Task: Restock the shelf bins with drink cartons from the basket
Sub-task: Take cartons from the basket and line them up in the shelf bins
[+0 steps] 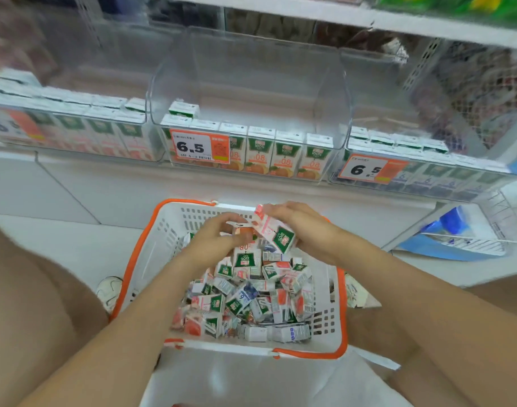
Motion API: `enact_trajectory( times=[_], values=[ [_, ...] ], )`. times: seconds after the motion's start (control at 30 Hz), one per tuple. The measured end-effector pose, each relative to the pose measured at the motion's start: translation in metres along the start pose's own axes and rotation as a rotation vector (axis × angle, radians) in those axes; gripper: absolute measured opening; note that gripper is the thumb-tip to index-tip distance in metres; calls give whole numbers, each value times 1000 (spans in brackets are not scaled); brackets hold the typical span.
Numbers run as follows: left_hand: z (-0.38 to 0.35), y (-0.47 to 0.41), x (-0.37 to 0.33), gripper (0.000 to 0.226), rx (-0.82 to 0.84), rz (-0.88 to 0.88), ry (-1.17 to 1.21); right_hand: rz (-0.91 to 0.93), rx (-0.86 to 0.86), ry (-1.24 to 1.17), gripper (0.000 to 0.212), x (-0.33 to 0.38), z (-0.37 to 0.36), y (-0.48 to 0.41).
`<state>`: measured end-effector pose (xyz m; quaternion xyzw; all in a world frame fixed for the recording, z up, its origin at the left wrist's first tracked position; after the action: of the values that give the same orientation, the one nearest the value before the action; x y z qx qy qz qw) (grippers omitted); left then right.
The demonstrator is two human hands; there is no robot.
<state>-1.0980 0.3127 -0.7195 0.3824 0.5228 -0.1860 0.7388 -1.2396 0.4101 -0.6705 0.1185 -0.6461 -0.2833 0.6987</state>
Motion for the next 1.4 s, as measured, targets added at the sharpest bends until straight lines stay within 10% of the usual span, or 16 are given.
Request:
enact_trajectory(
  times=[0.2,0.33,0.73,1.03,1.4],
  values=[
    [57,29,-66,41,-127,-97,11,247,-105,327,23,84,16,41],
    [88,48,-102,47,-211,-166,-21,396,-327,408,46,123,16,49],
    [202,96,-190,18,-448,-432,-415,726,-271,257,34,221,-67,51],
    [317,89,-174,32,-804,-293,-401,1072,-432,594,38,340,-160,11],
    [344,66,-120,31,-729,-152,-101,756,-353,837,23,403,-240,-176]
  ],
)
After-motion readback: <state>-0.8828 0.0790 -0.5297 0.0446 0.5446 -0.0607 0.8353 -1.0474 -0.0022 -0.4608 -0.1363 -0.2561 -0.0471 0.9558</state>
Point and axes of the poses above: each hand's wrist, its own y-axis away from the middle knuckle, its own z-axis out of the back of the hand, x = y × z, the point moved 10 cm from there along -y, towards the middle knuckle, and after that the axes turned 2 degrees about x, right-handed, at the moved point
